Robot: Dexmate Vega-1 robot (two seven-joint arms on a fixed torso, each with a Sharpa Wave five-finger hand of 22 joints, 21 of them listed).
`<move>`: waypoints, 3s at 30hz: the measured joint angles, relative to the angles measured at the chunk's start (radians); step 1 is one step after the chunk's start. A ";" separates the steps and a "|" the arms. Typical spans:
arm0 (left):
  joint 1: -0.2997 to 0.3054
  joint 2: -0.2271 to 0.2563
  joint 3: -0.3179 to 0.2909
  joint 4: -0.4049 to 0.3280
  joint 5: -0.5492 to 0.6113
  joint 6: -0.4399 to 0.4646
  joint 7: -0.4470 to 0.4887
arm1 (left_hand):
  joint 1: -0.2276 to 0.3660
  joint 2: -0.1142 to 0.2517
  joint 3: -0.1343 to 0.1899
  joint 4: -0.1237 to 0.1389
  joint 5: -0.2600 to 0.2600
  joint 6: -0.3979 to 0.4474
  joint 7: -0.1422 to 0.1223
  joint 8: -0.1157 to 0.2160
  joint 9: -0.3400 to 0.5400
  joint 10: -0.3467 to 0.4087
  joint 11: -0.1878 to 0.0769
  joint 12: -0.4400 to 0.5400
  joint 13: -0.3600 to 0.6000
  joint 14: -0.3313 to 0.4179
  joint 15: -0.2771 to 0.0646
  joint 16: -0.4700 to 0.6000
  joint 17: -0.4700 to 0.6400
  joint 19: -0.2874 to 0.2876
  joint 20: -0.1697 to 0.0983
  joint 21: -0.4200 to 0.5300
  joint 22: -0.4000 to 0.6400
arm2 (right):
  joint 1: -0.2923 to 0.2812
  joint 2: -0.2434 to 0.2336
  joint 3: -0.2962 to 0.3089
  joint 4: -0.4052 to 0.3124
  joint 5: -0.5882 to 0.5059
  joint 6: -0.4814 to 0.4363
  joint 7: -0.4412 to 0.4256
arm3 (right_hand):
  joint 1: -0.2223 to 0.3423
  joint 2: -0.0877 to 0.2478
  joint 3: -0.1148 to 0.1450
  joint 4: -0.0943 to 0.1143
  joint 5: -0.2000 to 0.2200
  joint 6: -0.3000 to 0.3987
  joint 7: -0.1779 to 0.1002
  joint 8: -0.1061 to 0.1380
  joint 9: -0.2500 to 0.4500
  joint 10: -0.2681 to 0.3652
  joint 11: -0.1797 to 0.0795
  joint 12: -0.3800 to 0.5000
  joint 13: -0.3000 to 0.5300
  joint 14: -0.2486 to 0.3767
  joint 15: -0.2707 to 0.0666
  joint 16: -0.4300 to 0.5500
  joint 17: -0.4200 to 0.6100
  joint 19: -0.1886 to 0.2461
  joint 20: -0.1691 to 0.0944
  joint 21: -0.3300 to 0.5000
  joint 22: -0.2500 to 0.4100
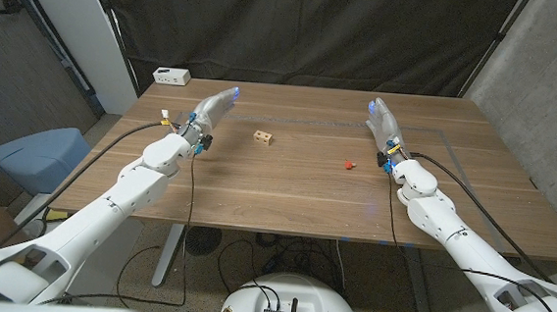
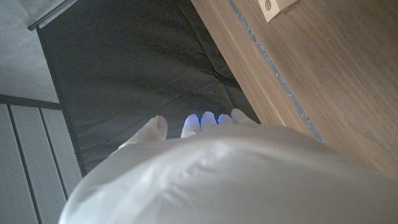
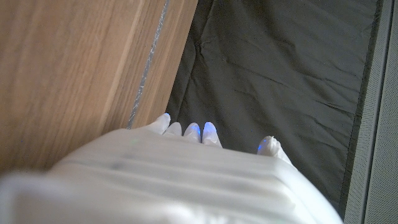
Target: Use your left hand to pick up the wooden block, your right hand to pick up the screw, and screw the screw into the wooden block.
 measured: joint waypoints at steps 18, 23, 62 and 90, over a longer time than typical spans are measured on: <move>-0.062 0.099 0.047 -0.088 0.153 0.116 -0.003 | 0.008 -0.003 -0.003 -0.013 0.000 -0.022 -0.021 -0.005 0.000 -0.007 -0.011 0.000 0.000 -0.017 -0.007 0.000 0.000 -0.029 -0.007 -0.004 0.000 | 0.001 -0.011 0.006 0.009 -0.005 -0.002 -0.006 | 0.000 0.000 0.000 0.000 0.000 0.004 -0.004 0.004 0.000 0.006 -0.005 0.000 0.000 0.000 0.000 0.000 0.000 0.008 0.000 0.000 0.000; -0.083 0.129 0.065 -0.115 0.211 0.149 -0.011 | 0.013 -0.008 -0.006 -0.029 0.000 -0.014 -0.029 -0.005 0.000 -0.009 -0.032 0.000 0.000 -0.027 -0.018 0.000 0.000 -0.044 -0.012 -0.004 0.000 | -0.002 -0.012 0.011 0.012 -0.005 0.004 -0.009 | 0.000 0.000 0.000 0.000 0.000 0.004 -0.004 0.004 0.000 0.005 -0.005 0.000 0.000 0.000 0.000 0.000 0.000 0.013 -0.005 0.000 0.000; -0.263 0.244 0.226 -0.245 0.721 0.311 -0.153 | 0.149 -0.091 -0.010 -0.212 0.033 0.045 -0.159 0.012 0.000 0.069 -0.182 0.015 0.000 -0.027 -0.086 0.004 0.001 -0.011 -0.017 0.001 -0.002 | -0.005 0.021 0.031 0.093 0.016 0.092 0.008 | 0.000 0.000 0.004 0.004 0.000 0.022 -0.011 0.008 0.000 0.011 -0.011 0.000 0.000 0.000 0.000 0.000 0.000 0.018 0.000 0.008 0.000; -0.385 0.215 0.351 -0.311 1.091 0.388 -0.384 | 0.355 -0.229 -0.025 -0.219 0.010 -0.017 -0.138 0.012 0.010 0.027 -0.152 0.008 0.019 -0.080 -0.034 0.004 0.010 -0.122 0.082 -0.015 0.000 | -0.005 0.029 0.034 0.119 0.013 0.112 0.002 | 0.000 0.000 0.008 0.000 0.000 0.022 -0.010 0.008 0.000 0.014 -0.007 0.000 0.000 0.000 0.000 0.000 0.001 0.014 -0.004 0.008 0.000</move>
